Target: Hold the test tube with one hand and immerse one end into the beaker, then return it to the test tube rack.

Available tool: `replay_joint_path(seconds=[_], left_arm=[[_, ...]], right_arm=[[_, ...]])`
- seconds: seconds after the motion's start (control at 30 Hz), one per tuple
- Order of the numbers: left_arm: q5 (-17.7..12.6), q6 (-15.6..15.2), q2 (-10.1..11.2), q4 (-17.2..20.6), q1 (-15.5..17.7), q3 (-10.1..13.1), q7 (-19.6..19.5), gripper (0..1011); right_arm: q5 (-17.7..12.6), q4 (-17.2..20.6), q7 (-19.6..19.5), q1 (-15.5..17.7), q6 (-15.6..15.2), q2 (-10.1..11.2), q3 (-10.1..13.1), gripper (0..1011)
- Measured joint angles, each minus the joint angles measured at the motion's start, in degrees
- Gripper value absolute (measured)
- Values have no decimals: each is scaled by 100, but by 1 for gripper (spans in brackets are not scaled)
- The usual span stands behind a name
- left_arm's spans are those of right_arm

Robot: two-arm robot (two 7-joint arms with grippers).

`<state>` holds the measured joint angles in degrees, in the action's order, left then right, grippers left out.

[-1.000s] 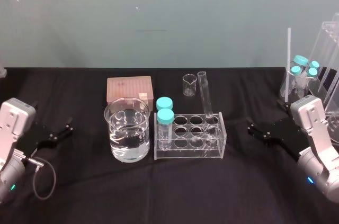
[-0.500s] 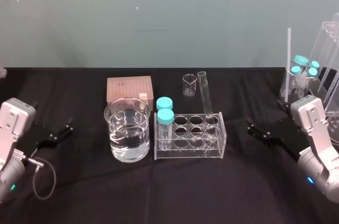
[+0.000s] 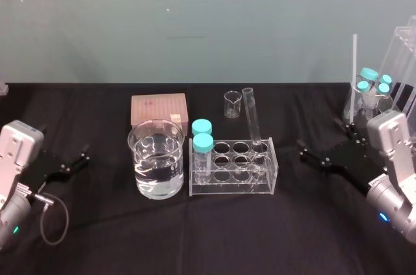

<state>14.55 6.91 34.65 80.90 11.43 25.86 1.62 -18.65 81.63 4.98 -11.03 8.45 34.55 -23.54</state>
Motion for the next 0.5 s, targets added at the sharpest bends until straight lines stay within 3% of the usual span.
replay_joint_path(seconds=[0.27,0.5], left_arm=[[0,0,0,0,0,0,0,1000],[0,0,0,0,0,0,0,1000]], right_arm=[[-858,-6,1170,-101,-67,-63,179,1002],[-819,-100,1607,-284,-68,-135,115,1002]])
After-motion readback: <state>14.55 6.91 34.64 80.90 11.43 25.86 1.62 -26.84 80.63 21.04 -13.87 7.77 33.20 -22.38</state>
